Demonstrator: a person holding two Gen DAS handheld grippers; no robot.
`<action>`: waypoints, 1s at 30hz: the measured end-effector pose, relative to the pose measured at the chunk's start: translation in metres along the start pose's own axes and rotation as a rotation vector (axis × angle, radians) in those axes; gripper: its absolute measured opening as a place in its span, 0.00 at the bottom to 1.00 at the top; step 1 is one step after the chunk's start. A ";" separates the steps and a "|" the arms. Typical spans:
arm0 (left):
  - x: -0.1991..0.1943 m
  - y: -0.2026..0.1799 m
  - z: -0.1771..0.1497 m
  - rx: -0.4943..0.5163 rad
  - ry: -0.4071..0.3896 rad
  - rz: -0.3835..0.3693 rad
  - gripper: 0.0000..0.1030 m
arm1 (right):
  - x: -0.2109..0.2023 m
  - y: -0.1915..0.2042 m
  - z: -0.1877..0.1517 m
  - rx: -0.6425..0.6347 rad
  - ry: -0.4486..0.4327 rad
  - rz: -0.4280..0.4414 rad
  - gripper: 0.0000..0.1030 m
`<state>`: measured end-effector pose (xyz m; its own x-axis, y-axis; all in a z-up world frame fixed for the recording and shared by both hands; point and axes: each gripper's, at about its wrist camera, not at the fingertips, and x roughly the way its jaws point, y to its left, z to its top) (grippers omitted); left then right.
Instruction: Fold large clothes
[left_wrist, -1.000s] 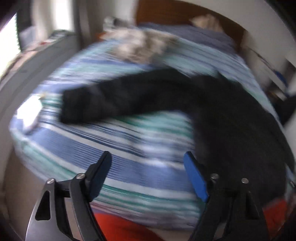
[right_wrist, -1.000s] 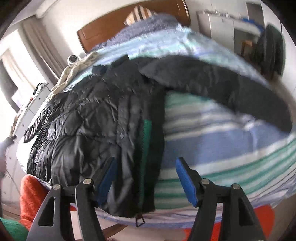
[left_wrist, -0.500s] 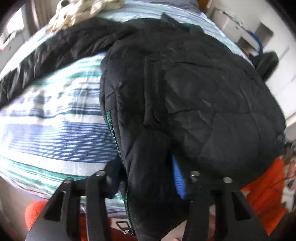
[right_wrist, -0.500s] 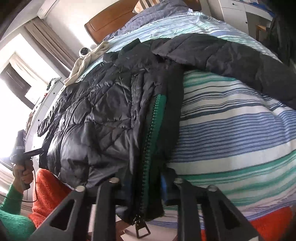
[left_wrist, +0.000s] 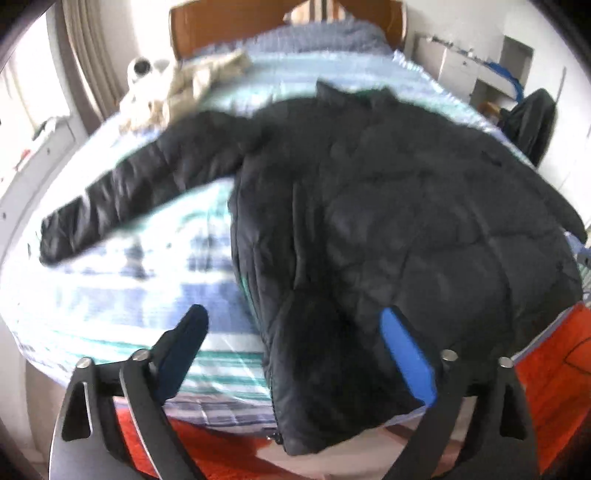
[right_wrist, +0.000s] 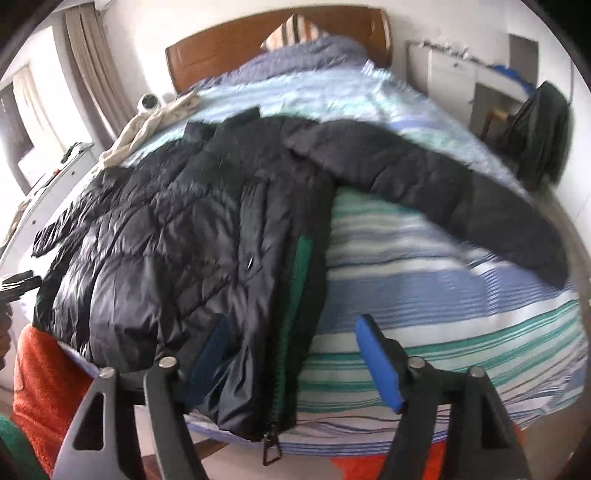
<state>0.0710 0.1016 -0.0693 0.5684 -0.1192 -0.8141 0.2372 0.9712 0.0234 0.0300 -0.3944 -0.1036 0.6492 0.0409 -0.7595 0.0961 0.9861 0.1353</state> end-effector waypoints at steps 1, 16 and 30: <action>-0.008 -0.002 0.006 0.004 -0.021 0.006 0.96 | -0.006 0.000 0.004 0.005 -0.019 -0.006 0.72; -0.011 -0.057 0.046 0.000 -0.125 0.040 1.00 | -0.011 0.042 0.021 -0.027 -0.090 0.022 0.76; -0.022 -0.111 0.016 0.014 -0.143 -0.018 1.00 | -0.021 0.073 0.010 -0.141 -0.105 -0.047 0.76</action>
<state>0.0446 -0.0066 -0.0446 0.6706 -0.1654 -0.7231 0.2585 0.9658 0.0188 0.0309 -0.3244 -0.0714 0.7224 -0.0150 -0.6913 0.0261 0.9996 0.0056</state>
